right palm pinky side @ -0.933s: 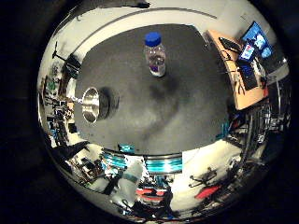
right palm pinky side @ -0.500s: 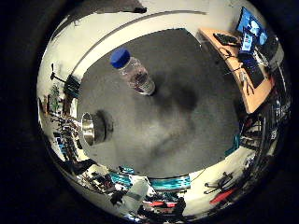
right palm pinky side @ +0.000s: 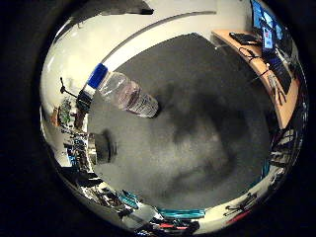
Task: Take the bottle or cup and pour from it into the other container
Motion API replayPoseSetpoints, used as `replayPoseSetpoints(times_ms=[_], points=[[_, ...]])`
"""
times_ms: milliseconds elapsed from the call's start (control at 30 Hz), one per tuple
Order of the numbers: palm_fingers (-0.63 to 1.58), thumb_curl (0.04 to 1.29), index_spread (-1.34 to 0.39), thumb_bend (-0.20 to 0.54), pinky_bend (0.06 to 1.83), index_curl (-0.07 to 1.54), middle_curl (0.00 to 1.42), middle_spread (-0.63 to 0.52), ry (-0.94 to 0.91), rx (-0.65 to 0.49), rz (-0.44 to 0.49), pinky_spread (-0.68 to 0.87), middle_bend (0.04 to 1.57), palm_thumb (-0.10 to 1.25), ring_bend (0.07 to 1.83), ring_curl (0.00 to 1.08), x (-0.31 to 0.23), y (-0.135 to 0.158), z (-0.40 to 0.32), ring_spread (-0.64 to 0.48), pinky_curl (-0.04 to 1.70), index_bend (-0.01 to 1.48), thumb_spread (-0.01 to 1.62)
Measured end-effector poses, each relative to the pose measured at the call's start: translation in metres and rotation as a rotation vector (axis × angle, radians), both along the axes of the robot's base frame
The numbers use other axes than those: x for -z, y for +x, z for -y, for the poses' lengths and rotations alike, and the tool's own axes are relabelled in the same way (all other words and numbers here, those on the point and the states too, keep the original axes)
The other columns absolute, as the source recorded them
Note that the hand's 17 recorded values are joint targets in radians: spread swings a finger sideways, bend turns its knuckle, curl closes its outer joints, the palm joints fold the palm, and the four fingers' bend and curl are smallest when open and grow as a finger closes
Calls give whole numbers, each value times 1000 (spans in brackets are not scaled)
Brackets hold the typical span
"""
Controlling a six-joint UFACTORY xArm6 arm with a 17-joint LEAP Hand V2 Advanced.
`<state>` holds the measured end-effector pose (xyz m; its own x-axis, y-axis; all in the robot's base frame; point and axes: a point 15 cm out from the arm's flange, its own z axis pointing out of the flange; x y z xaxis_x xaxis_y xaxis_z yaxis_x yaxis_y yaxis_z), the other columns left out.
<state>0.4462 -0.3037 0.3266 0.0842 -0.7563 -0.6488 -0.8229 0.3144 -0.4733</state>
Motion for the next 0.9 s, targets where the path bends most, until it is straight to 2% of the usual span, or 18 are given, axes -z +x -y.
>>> replayPoseSetpoints(times_ms=[567, 900], points=[[230, 417, -240, -22, 828, 293, 360, -11, 83, -13, 11, 396, 382, 701, 602, 205, 55, 7, 8, 83, -5, 164, 1072], [228, 421, -237, -22, 832, 298, 361, -17, 95, 49, 24, 395, 369, 706, 609, 200, 84, 18, 25, 84, -5, 166, 1073]])
